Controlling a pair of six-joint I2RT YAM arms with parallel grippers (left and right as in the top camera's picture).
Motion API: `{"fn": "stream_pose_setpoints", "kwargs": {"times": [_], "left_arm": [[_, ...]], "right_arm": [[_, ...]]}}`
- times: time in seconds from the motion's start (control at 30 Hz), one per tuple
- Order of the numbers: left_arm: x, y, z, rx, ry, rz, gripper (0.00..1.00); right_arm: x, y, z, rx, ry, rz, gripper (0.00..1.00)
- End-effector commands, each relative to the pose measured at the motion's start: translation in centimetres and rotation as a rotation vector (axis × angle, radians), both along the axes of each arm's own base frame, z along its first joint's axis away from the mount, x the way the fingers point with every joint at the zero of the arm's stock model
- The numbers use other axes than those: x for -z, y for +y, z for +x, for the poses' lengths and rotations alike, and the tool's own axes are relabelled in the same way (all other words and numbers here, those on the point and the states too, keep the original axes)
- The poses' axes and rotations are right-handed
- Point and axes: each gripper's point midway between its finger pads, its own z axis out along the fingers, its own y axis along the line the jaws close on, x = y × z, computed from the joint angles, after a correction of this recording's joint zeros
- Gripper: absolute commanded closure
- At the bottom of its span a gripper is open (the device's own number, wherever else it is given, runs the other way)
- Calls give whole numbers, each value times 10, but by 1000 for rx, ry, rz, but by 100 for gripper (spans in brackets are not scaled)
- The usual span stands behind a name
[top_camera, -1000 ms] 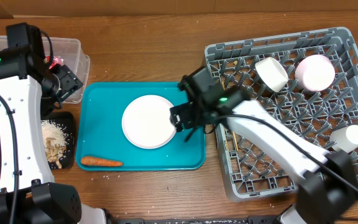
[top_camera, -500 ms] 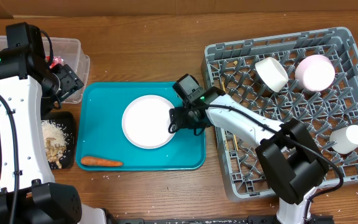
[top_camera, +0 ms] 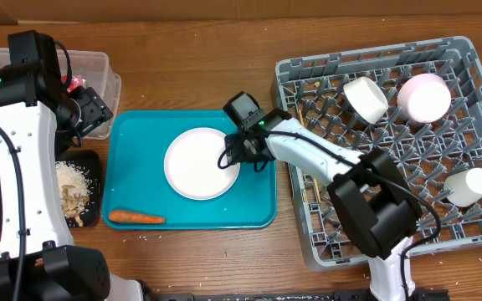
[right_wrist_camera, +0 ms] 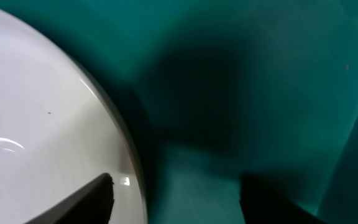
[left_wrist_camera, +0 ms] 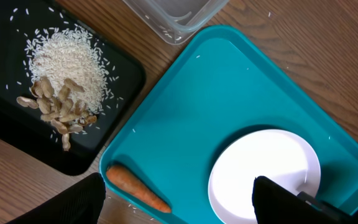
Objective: Sort waste into correct bins and load items into the dishwasher
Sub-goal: 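Reach the right gripper to the white plate and grasp its rim, then lift the plate into the rack's back left and stand it upright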
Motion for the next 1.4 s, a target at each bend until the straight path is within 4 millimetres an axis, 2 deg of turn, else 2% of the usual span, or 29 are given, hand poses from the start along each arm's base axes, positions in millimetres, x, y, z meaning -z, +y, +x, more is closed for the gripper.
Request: {"fn": "stream_pose_setpoints", "kwargs": {"times": [0.0,0.2,0.37,0.53,0.6,0.7,0.77,0.8,0.83,0.93,1.07,1.13,1.17,1.27,1.37], "left_arm": [[-6,0,1,19,-18,11,23],[-6,0,1,16,-17,10,23],[-6,0,0,16,-15,9,23],[-6,-1,-1,13,-10,8,23],[-6,-1,-1,13,-10,8,23],[-6,-1,-1,13,-10,8,23],[-6,-1,-1,13,-10,8,23],[-6,-1,-1,13,-10,8,23],[-6,-1,-1,13,-10,8,23],[-6,-1,-1,13,-10,8,23],[-6,0,-1,13,-11,9,23],[-6,0,0,13,-12,9,23],[-6,0,0,13,-15,10,23],[-6,0,1,13,-20,11,23],[-7,0,2,13,-22,12,23]], "right_arm": [[7,-3,-1,-1,8,-34,46],[11,-14,-15,-3,67,-81,77],[13,-22,-26,-3,113,-117,96],[8,-26,-30,-2,127,-123,96],[-4,-26,-26,4,113,-113,96],[-38,-26,-10,23,49,-89,96],[-72,-33,5,48,-32,-91,96],[-102,-40,16,46,-111,-95,96],[-122,-46,22,52,-161,-102,96],[-174,-76,38,130,-312,-148,96],[-235,-145,53,306,-516,-298,96],[-255,-180,55,391,-581,-395,96],[-267,-208,52,453,-616,-494,96],[-288,-258,41,588,-677,-720,96],[-299,-282,31,677,-729,-871,96]]}}
